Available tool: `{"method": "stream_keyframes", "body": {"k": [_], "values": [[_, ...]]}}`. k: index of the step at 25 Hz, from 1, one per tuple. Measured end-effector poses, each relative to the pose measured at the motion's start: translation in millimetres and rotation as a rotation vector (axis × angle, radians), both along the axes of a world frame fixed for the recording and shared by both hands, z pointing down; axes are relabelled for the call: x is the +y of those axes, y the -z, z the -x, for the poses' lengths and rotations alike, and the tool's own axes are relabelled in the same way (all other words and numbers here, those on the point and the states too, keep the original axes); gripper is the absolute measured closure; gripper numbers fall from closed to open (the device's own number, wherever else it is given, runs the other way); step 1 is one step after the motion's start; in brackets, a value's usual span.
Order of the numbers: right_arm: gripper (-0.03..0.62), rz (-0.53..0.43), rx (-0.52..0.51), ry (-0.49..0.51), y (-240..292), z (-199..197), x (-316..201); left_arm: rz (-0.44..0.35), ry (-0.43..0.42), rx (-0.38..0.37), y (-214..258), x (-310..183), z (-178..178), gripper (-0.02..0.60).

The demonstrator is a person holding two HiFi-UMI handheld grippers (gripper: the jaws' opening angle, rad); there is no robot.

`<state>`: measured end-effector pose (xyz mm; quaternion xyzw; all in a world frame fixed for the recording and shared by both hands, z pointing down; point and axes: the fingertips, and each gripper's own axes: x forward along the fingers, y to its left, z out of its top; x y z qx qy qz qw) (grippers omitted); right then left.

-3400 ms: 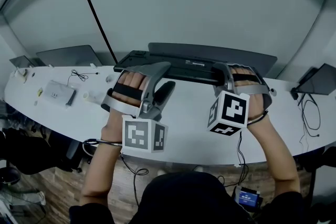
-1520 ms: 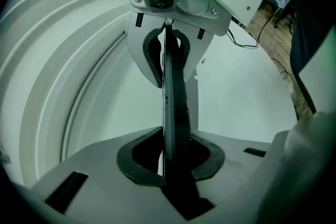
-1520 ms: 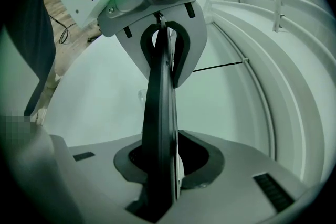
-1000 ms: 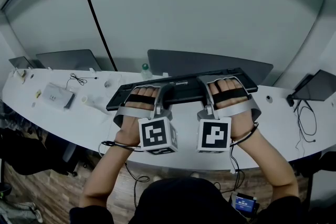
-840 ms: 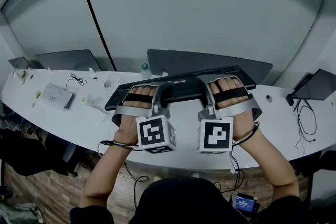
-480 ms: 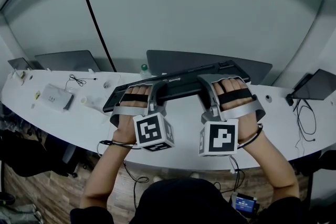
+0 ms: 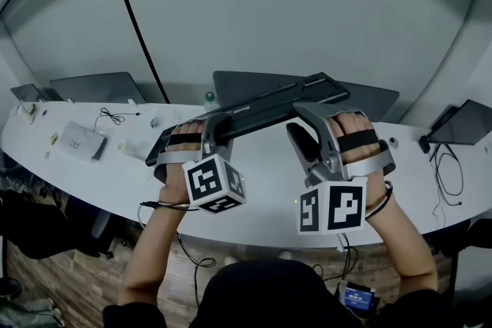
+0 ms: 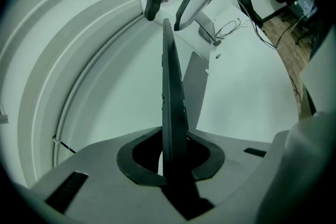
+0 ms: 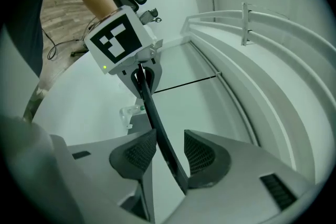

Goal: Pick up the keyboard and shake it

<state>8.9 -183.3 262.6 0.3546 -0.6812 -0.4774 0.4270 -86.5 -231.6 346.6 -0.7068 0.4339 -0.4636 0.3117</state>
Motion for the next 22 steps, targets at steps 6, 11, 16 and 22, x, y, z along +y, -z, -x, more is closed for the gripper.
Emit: {"method": "stream_keyframes", "body": {"k": [6,11,16,22], "values": [[0.421,0.064,-0.099,0.021,-4,-1,-6,-0.002,0.015,0.091,9,-8,8,0.492],[0.421,0.133,-0.178,0.019,-8,-4,-14,0.001,0.005,0.263,28,-8,11,0.492],[0.421,0.217,-0.282,0.020,-9,-8,-20,0.024,-0.035,0.440,48,2,10,0.492],[0.421,0.282,-0.359,0.022,-14,-12,-29,0.043,-0.097,0.550,64,14,-1,0.492]]}}
